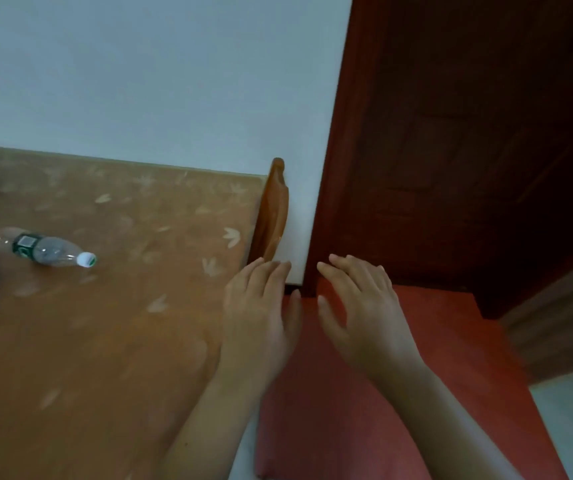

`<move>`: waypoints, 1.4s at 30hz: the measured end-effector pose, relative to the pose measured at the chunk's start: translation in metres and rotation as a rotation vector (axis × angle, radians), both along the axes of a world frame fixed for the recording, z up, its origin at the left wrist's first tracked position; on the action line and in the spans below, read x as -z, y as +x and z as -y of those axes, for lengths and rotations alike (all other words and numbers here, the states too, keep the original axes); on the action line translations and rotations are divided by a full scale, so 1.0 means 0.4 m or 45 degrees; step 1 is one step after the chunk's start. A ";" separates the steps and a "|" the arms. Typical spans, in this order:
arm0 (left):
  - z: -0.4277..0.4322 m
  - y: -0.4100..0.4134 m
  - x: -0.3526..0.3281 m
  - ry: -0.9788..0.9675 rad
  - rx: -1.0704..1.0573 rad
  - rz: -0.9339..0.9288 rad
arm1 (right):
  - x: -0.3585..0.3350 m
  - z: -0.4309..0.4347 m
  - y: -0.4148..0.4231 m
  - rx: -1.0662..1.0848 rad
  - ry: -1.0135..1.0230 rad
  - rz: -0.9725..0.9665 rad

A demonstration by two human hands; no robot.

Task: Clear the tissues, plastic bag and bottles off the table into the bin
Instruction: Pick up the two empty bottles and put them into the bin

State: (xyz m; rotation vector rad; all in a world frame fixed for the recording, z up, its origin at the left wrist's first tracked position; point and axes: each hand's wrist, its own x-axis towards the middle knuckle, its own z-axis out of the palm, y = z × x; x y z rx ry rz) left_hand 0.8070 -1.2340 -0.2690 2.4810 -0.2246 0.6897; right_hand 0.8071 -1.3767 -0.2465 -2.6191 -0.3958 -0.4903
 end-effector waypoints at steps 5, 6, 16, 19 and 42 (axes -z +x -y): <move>-0.036 0.087 0.014 0.072 -0.249 -0.049 | 0.006 -0.041 0.167 -0.229 0.005 0.063; -0.045 0.107 0.015 0.080 -0.309 -0.048 | 0.006 -0.052 0.204 -0.281 0.007 0.078; -0.103 0.258 -0.032 0.108 -0.917 -0.045 | -0.013 -0.186 0.512 -0.888 0.032 0.036; -0.139 0.238 -0.036 0.116 -1.107 -0.070 | -0.011 -0.261 0.550 -1.039 0.062 -0.006; -0.805 0.120 0.159 0.022 -1.592 -0.226 | 0.180 -0.975 0.520 -1.299 -0.087 -0.202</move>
